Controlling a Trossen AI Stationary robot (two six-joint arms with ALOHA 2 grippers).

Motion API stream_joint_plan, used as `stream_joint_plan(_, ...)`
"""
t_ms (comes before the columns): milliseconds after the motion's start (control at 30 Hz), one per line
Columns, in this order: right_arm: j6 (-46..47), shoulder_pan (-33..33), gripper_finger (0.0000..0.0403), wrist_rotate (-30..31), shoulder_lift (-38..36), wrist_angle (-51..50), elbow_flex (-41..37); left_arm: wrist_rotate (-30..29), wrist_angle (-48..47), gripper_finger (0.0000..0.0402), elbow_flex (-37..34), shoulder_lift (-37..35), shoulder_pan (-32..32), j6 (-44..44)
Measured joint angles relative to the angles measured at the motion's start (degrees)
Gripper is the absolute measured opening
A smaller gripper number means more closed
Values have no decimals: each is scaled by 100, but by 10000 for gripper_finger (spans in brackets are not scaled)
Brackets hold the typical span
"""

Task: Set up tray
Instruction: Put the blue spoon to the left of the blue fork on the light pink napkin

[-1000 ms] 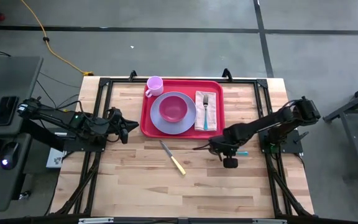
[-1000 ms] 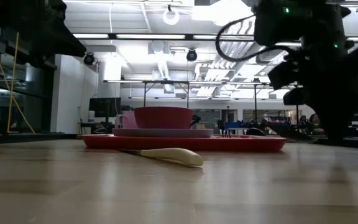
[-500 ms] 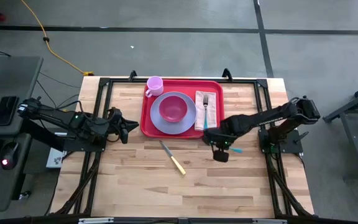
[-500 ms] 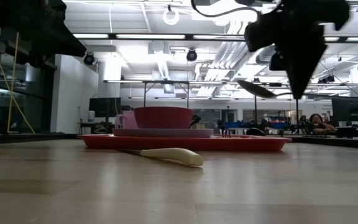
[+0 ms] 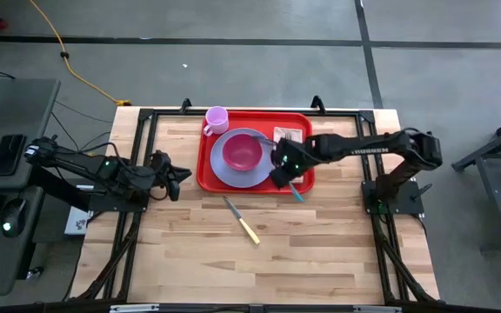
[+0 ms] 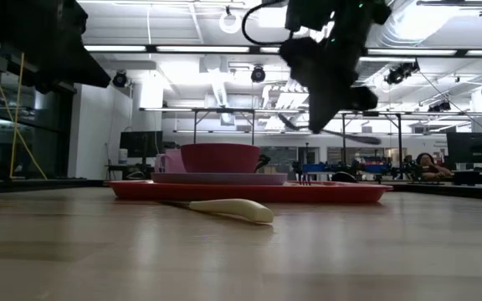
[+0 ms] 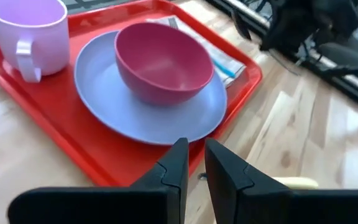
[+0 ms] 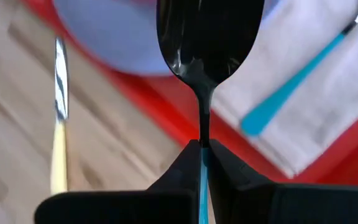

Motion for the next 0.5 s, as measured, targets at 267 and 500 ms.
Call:
stream_joint_plan(267,494,-689,0,-269,205,177,0,78,-216,85,0,1,0,174)
stream_joint_plan(500,1052,-1045,0,-614,310,366,0,81,-262,85,0,-1,0,175)
